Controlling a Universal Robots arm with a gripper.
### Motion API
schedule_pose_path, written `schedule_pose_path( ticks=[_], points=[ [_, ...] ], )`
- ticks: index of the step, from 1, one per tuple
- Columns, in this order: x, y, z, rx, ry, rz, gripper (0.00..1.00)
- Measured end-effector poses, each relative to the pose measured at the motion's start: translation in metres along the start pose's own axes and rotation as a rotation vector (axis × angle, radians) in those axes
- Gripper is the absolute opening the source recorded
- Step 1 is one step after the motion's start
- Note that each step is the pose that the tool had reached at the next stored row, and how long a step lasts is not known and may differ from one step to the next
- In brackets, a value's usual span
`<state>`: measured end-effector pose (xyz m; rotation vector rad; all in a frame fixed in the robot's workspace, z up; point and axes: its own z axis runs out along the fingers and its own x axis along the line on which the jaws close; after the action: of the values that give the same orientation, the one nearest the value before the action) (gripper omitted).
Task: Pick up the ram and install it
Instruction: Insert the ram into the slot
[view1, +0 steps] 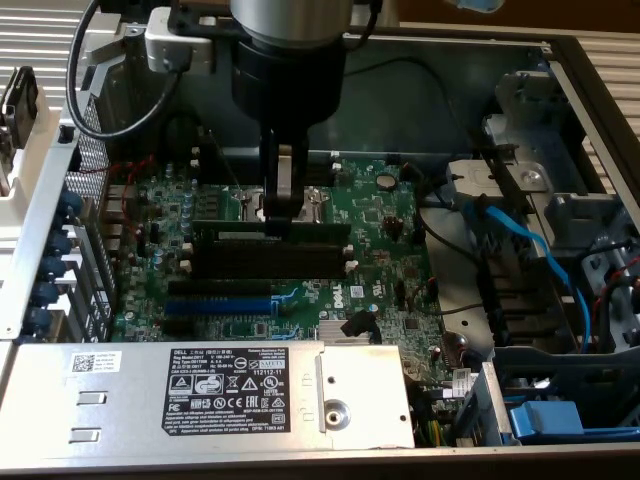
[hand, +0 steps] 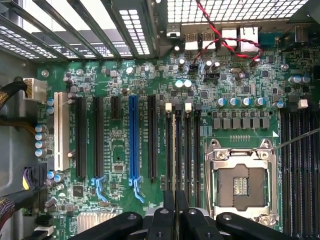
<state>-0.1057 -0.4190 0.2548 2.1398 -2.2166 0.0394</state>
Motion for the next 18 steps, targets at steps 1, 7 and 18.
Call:
schedule_pose_path(
  ticks=[1, 7, 18],
  points=[
    [0.0004, -0.0001, 0.0008, 0.0002, -0.0002, 0.0, 0.13],
    [0.0015, -0.0001, 0.0018, 0.0004, 0.0, -0.007, 0.13],
    [0.0017, -0.0002, 0.0048, 0.0014, 0.0004, -0.023, 0.13]
  ],
)
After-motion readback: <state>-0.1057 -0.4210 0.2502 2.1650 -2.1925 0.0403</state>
